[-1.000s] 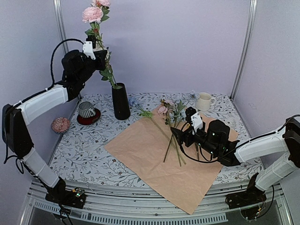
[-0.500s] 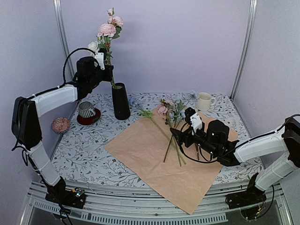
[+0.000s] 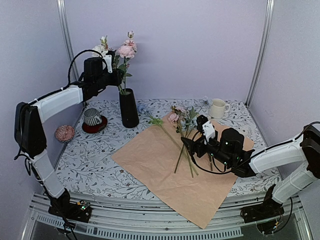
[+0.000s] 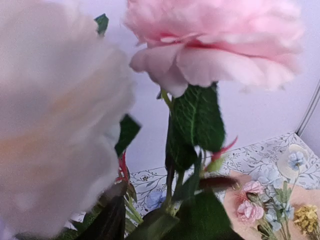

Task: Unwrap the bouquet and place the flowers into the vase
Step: Place the fake flower in the vase, then pick up the fake flower from the flattened wrapping paper.

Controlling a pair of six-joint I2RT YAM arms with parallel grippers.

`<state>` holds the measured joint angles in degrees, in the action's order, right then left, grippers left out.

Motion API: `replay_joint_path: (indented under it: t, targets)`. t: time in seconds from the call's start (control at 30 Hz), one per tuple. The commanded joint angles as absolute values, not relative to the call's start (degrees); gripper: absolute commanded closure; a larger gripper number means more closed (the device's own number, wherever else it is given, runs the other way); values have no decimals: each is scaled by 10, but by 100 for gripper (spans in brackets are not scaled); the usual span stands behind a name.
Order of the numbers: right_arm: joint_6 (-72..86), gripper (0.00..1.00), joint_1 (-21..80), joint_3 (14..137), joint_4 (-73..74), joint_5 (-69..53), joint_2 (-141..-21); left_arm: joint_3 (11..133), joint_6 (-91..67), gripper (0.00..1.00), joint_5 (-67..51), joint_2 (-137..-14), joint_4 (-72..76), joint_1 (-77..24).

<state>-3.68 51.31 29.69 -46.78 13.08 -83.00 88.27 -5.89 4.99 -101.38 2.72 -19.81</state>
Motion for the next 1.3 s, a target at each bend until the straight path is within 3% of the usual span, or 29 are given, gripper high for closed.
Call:
replay_joint_path:
  t: [0.0,0.3,0.77,1.03,1.27]
  targets:
    - [-34,11,511,312,-468,125,-835,893,-78,49,37,-1004,-7,-194]
    - [-33,11,511,315,-463,120,-837,850,-98,38,14,-956,-28,-197]
    - [-33,11,511,320,-460,117,-842,780,-124,3,-11,-820,-101,-225]
    - [-29,11,511,322,-457,119,-843,698,-169,2,-25,-702,-147,-249]
    - [1,5,511,363,-409,161,-877,546,-192,2,-154,-592,-52,-276]
